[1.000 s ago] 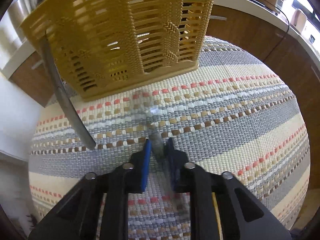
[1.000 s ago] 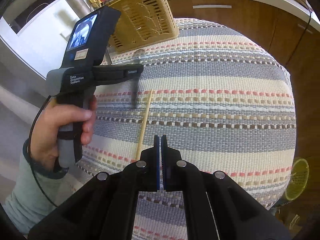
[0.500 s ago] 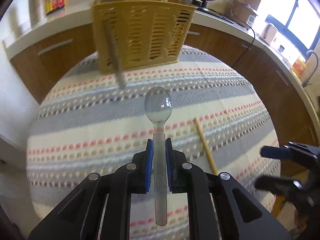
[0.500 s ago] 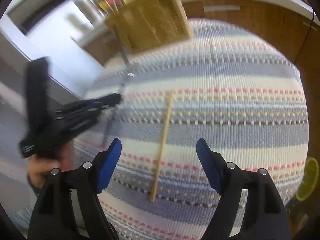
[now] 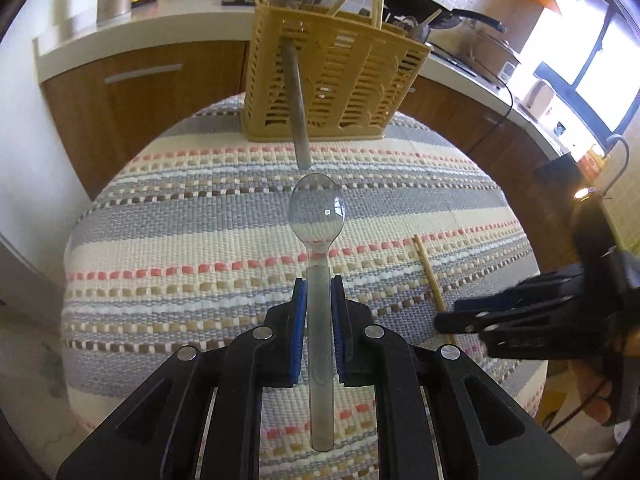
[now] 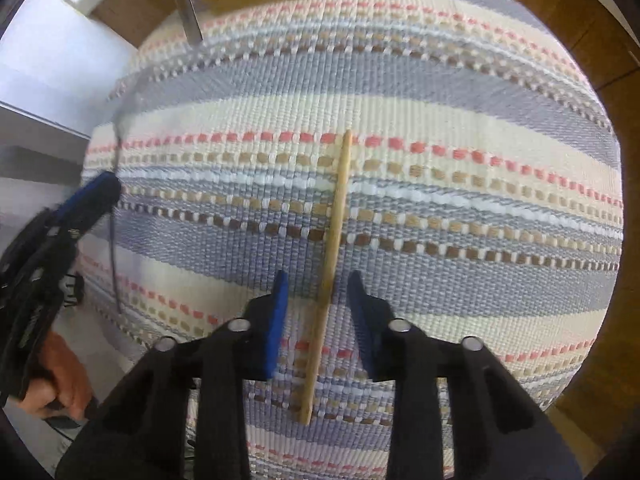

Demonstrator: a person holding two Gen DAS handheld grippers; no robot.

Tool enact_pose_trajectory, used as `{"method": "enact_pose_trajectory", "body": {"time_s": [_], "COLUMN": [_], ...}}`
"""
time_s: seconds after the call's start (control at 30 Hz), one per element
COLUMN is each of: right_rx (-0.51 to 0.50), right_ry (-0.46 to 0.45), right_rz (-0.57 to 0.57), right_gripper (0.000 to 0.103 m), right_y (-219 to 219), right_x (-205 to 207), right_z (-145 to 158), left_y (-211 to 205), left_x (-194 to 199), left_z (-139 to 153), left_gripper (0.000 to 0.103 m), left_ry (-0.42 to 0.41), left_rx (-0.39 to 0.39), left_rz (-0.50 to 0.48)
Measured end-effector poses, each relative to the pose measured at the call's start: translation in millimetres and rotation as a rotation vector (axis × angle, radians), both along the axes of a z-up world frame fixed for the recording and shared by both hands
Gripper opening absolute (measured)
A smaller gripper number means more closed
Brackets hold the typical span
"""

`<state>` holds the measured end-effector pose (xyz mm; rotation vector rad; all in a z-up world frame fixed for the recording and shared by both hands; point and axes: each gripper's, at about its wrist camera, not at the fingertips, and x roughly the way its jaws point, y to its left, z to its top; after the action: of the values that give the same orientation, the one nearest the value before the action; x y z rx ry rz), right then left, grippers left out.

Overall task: Organize utensils
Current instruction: 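Lift the clear spoon and chopstick up over the tan basket with both grippers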

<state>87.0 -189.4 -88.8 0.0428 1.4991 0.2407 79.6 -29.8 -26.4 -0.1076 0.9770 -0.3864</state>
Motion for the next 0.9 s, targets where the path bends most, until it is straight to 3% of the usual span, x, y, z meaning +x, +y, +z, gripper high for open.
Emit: {"method": "enact_pose_trajectory", "body": {"time_s": [0.03, 0.2, 0.3, 0.43, 0.67, 0.8, 0.9], "right_rx": [-0.029, -0.033, 0.051, 0.118, 0.238, 0.276, 0.275], "right_ry": [-0.012, -0.029, -0.13, -0.347, -0.712, -0.91, -1.066], "right_rz": [0.008, 0.042, 0.049, 0.059, -0.012, -0.064, -0.079], "right_gripper": [0.004, 0.003, 0.003, 0.003, 0.003, 0.003, 0.003], "right_y": [4, 14, 6, -4, -39, -45, -46], "right_x": [0, 1, -4, -10, -6, 15, 31], "right_z": [0, 0, 29, 89, 172, 220, 240], "left_y": [2, 10, 20, 30, 35, 32, 31], "left_x": [0, -1, -3, -2, 15, 40, 59], "left_z": [2, 22, 49, 97, 176, 197, 198], "left_gripper": [0.01, 0.01, 0.01, 0.01, 0.01, 0.01, 0.01], "left_ry": [-0.006, -0.081, -0.16, -0.291, -0.552, -0.674, -0.739], "left_rx": [-0.006, -0.046, -0.086, -0.164, -0.215, -0.255, -0.305], "left_rz": [0.0, 0.018, 0.036, 0.006, 0.013, 0.064, 0.074]}}
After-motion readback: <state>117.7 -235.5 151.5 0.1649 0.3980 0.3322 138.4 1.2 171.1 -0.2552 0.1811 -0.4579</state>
